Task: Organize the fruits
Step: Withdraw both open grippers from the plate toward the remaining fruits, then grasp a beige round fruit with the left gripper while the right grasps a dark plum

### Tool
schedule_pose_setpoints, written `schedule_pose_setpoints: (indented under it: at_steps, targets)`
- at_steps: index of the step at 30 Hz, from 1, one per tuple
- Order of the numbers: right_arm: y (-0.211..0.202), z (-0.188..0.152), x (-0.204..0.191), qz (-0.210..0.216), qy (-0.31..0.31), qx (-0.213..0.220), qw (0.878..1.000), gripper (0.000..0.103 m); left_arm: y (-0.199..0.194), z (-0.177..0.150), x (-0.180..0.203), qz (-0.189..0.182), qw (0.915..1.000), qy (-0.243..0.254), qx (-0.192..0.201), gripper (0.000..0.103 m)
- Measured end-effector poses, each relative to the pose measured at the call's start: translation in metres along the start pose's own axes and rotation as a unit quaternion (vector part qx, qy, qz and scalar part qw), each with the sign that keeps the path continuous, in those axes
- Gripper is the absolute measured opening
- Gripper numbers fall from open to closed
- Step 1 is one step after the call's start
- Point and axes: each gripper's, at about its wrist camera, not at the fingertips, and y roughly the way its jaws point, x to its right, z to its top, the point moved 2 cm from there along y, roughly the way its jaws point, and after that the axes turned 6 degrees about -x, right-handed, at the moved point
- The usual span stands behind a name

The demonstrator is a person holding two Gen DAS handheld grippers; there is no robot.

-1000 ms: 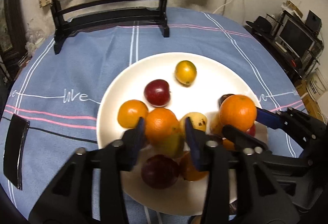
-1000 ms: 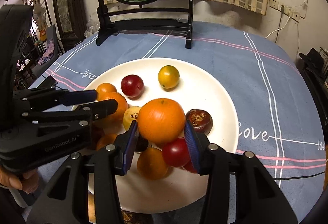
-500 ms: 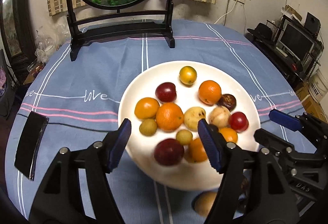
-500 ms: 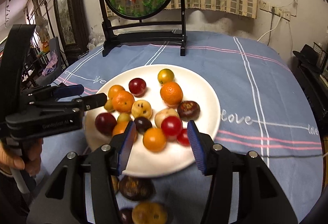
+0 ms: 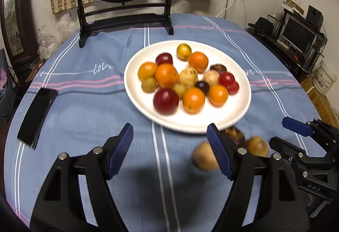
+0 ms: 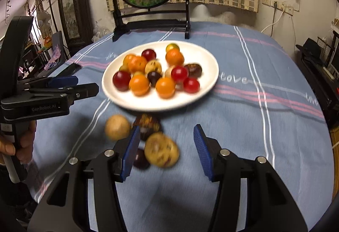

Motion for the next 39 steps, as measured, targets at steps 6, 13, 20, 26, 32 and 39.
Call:
schedule_pose_setpoints:
  at_steps: [6, 13, 20, 26, 32, 39]
  targets:
    - [0.0, -0.028, 0.001, -0.005, 0.015, -0.021, 1.0, 0.053, -0.001, -0.027, 0.006, -0.007, 0.9999, 0.006, -0.015, 0.075]
    - [0.003, -0.047, -0.006, -0.004, 0.003, -0.041, 0.999, 0.053, 0.009, -0.045, 0.015, -0.014, 0.999, 0.021, -0.038, 0.075]
    - [0.0, -0.053, -0.001, 0.006, 0.017, -0.039, 0.999, 0.053, 0.032, -0.045, 0.034, -0.019, 0.9966, 0.054, -0.059, 0.071]
    - [-0.003, -0.054, 0.0, 0.013, 0.016, -0.036, 0.999, 0.053, 0.055, -0.037, 0.042, -0.025, 0.9949, 0.055, -0.081, 0.062]
    - [0.001, -0.054, -0.007, 0.036, 0.008, -0.048, 0.998, 0.053, 0.059, -0.03, 0.049, -0.033, 0.9943, 0.072, -0.071, 0.046]
    - [0.018, -0.051, -0.03, 0.054, -0.019, -0.079, 0.995, 0.053, 0.051, -0.033, 0.035, -0.032, 0.9956, 0.058, -0.066, 0.046]
